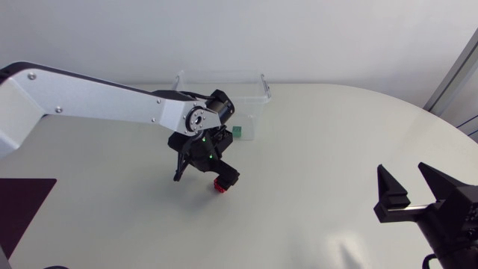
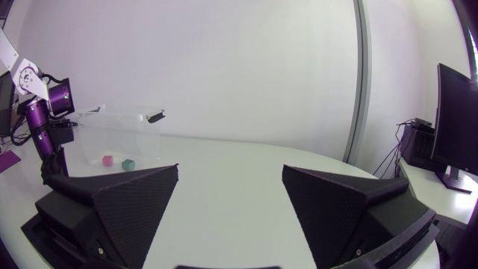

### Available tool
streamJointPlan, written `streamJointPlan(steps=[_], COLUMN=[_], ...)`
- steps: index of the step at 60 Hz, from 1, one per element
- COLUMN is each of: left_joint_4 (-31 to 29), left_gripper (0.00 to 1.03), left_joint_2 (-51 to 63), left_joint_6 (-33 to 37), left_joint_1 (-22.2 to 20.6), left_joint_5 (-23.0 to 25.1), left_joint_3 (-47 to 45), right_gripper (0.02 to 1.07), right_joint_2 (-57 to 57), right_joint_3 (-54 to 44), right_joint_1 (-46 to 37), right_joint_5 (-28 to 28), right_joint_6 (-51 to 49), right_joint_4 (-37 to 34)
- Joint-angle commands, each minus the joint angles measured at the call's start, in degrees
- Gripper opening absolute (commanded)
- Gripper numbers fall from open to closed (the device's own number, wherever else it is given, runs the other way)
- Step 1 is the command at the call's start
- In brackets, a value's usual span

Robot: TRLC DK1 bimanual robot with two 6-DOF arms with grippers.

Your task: Place the duplo bricks in the container

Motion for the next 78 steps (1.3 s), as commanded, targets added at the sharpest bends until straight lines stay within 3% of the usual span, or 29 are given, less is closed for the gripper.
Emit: streamJointPlan(steps=[1, 44, 54, 66, 71, 78], left_joint_4=[-1.53, -3.64, -4.17, -4.61, -4.61, -4.61], left_gripper=[0.99, 0.95, 0.9, 0.78, 0.67, 0.42], left_joint_2=[2.83, 7.31, 7.66, 8.19, 8.19, 8.28], left_joint_6=[-1.77, -3.44, -3.44, -3.53, -3.53, -3.79], left_joint_1=[0.42, -1.25, -1.25, -1.16, -1.25, -1.16], left_joint_5=[0.07, 0.51, 0.51, 0.51, 0.51, 0.51], left_joint_3=[2.13, 6.79, 7.05, 7.14, 7.23, 7.23], right_gripper=[1.03, 1.03, 1.03, 1.03, 1.03, 1.03], right_joint_2=[-0.47, -0.47, -0.47, -0.47, -0.47, -0.47], right_joint_3=[-1.17, -1.17, -1.17, -1.17, -1.17, -1.17], right_joint_1=[0.45, 0.45, 0.45, 0.45, 0.45, 0.45], right_joint_5=[-0.26, -0.26, -0.26, -0.26, -0.26, -0.26], right_joint_6=[-0.01, -0.01, -0.01, -0.01, -0.01, -0.01], right_joint_4=[0.71, 0.71, 0.71, 0.71, 0.71, 0.71])
